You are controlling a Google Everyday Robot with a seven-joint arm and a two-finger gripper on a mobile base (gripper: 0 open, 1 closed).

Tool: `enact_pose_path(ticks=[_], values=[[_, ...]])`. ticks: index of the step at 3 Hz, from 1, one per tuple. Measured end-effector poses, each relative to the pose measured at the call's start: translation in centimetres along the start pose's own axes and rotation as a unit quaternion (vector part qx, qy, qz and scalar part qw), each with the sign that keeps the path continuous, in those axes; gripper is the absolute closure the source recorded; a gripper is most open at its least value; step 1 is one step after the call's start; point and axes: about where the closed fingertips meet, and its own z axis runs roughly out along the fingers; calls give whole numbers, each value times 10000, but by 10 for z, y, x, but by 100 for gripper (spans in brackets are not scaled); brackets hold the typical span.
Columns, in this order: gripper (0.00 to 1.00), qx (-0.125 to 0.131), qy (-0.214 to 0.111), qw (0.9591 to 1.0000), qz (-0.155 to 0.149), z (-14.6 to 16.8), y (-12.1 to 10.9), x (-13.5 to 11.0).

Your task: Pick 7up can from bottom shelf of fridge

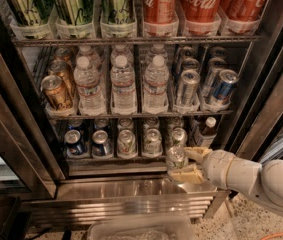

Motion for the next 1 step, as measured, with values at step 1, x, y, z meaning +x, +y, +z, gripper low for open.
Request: enact_pose_path(ticks=[1], values=[[100, 0, 0, 10000, 0, 0, 0, 0]])
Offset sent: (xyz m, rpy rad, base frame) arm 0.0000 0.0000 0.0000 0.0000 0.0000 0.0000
